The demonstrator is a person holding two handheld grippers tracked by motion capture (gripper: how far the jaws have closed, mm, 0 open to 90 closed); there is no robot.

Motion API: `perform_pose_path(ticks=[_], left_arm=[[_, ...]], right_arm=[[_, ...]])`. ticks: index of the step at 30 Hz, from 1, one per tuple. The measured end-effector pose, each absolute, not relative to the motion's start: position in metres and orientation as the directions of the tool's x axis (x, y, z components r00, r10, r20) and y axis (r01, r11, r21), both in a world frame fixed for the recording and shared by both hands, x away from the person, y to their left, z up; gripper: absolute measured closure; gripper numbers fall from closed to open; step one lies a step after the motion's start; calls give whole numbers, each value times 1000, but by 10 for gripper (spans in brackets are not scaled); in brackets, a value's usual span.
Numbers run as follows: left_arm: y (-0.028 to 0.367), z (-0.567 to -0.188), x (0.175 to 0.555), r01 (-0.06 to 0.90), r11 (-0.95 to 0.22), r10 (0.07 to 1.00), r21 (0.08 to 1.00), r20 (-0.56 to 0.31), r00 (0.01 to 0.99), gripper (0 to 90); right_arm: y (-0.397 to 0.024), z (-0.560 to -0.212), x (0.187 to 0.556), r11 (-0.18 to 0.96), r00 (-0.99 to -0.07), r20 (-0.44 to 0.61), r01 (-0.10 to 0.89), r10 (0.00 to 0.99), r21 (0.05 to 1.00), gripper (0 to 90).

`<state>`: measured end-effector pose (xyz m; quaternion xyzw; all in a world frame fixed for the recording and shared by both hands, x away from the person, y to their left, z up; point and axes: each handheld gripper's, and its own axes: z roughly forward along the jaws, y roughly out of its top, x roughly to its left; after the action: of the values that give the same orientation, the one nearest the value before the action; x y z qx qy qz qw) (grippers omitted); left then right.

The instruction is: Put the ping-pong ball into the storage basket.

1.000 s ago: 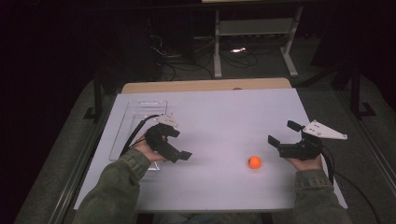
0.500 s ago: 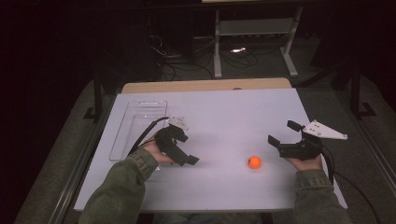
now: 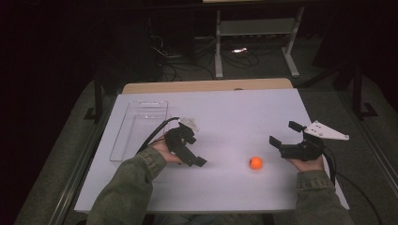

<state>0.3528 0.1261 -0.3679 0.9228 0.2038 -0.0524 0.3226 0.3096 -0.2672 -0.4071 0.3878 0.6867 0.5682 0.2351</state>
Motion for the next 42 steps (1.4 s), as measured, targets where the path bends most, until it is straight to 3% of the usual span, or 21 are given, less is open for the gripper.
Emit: perform_pose_path(ticks=[42], left_arm=[[72, -387, 372, 364, -784, 272, 503, -250, 929, 0]], right_arm=[[-269, -407, 310, 45, -587, 127, 269, 799, 962, 0]])
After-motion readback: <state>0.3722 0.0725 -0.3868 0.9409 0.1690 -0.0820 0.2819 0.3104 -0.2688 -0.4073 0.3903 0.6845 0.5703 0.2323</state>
